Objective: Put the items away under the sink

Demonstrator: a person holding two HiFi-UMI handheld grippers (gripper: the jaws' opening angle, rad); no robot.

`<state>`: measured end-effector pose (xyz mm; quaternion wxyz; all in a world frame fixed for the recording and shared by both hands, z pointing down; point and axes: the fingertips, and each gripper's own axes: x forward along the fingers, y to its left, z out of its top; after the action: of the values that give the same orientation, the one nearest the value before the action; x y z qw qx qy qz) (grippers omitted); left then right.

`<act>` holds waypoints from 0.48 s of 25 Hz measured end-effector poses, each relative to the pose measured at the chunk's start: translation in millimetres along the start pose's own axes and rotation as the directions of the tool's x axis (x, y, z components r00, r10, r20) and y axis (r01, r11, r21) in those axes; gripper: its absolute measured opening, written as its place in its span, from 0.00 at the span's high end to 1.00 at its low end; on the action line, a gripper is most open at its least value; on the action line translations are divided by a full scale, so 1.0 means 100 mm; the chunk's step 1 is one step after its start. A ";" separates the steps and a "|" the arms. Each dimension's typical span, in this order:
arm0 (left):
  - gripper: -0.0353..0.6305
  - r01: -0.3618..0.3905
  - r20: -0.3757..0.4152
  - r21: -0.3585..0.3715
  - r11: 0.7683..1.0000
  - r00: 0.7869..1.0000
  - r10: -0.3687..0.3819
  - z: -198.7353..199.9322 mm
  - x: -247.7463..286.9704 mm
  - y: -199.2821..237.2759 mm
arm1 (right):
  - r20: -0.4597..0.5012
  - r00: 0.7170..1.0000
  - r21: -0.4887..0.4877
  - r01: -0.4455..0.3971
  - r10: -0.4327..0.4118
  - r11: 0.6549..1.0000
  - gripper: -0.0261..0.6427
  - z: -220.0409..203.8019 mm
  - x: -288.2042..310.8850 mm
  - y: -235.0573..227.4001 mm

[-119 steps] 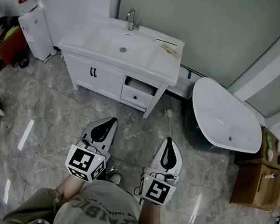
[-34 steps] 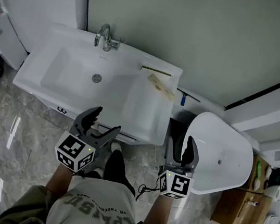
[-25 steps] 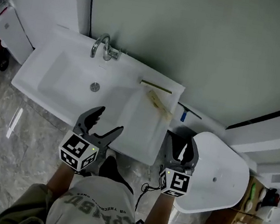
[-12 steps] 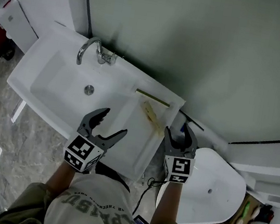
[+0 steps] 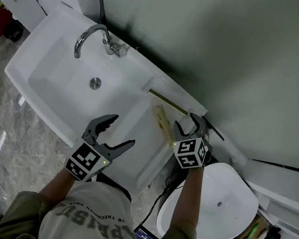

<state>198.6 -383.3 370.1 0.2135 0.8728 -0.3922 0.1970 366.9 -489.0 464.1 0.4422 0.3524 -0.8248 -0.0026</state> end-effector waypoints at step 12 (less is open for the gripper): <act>0.43 -0.020 -0.080 -0.049 0.999 0.997 0.016 -0.34 0.20 0.13 | -0.279 0.945 -0.216 -0.237 0.172 0.947 0.59 -0.46 0.86 0.06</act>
<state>195.2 -385.1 410.9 0.2487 0.8551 -0.3960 0.2239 365.6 -520.4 556.8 0.5831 0.2041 -0.7862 -0.0131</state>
